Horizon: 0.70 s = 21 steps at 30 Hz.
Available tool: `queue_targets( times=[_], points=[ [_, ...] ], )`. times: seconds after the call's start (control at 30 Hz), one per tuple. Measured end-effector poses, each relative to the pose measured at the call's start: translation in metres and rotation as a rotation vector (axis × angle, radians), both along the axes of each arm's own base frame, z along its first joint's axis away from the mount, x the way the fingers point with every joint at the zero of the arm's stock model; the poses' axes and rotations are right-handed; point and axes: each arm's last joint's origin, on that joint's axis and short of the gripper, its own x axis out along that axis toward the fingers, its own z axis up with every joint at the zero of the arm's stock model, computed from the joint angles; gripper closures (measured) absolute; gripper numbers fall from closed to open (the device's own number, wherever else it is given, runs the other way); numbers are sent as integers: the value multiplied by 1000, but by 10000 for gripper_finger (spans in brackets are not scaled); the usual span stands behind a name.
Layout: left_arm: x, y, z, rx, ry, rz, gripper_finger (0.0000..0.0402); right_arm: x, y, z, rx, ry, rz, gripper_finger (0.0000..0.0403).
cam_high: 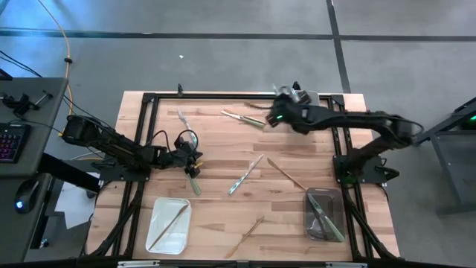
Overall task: Sort silverware by color (type)
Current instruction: Put the blue patterned table knife into the gray bin
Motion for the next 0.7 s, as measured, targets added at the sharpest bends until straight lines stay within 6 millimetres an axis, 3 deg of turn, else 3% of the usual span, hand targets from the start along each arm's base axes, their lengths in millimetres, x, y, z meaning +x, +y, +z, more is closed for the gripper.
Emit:
queue_targets(
  times=[0.2,0.33,0.7],
  points=[
    [1,0,1,1,-9,1,401,-58,-42,-30,-151,-210,102,402],
    [1,-2,0,-27,-16,-2,401,-86,-60,-57,-71,-268,102,402],
    [1,-2,0,-29,-18,-5,401,-100,-58,-82,-3,-221,95,402]
  ],
)
